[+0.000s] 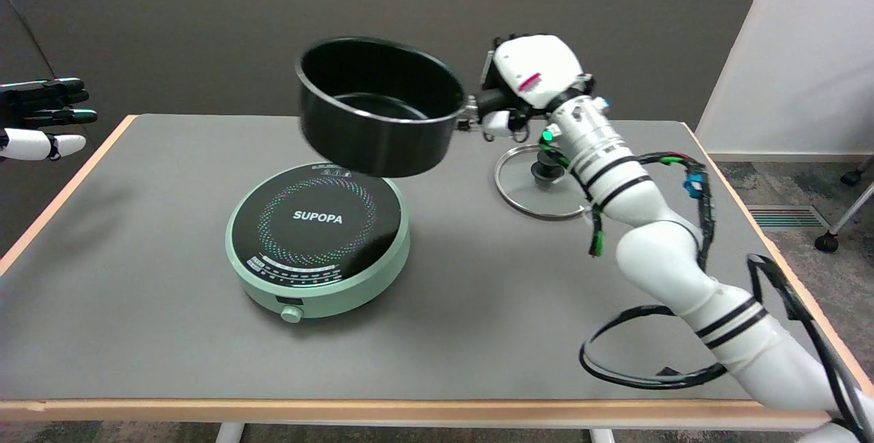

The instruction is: Place the soup pot onto the induction stove.

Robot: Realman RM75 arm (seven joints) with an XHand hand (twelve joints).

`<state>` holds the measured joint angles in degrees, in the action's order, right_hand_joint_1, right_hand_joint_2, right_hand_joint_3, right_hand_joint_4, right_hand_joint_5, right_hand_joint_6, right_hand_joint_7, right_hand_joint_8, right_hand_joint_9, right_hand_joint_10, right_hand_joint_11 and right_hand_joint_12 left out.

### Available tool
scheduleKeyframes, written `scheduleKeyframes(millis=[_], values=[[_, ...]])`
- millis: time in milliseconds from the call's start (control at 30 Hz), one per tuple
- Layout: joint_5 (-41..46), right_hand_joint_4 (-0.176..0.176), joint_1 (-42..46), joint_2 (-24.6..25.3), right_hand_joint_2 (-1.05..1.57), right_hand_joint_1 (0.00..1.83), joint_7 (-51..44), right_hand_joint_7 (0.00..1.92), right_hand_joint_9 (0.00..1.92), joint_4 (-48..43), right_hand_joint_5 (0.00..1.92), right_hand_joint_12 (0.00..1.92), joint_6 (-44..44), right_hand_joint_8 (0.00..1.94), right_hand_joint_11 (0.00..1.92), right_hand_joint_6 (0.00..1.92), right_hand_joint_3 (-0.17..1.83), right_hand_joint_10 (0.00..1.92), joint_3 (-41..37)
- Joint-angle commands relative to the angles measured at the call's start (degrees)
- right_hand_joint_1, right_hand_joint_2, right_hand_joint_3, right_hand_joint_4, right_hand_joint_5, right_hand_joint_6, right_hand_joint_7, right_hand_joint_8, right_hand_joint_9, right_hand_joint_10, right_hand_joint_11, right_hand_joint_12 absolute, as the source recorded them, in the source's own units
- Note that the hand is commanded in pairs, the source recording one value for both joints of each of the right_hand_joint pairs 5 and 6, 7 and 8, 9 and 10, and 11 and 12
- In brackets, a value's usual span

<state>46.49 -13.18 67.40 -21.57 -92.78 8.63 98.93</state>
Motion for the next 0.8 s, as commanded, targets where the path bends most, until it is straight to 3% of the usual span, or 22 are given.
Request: scheduleKeyframes(millis=[33, 433, 800], values=[[-6.78, -0.084, -9.52, 8.95, 1.09, 0.96, -0.19, 1.7, 1.7, 4.28, 1.7, 1.7, -3.94, 1.7, 1.7, 1.7, 0.92, 1.7, 11.7], [-20.28, -0.083, -10.51, 22.62, 1.08, 0.96, -0.19, 1.7, 1.7, 14.83, 1.7, 1.7, -1.88, 1.7, 1.7, 1.7, 0.9, 1.7, 12.45], [-22.57, -0.084, -12.89, 26.36, 1.06, 0.97, -0.19, 1.7, 1.7, 25.06, 1.7, 1.7, 0.36, 1.7, 1.7, 1.7, 0.91, 1.7, 11.81]])
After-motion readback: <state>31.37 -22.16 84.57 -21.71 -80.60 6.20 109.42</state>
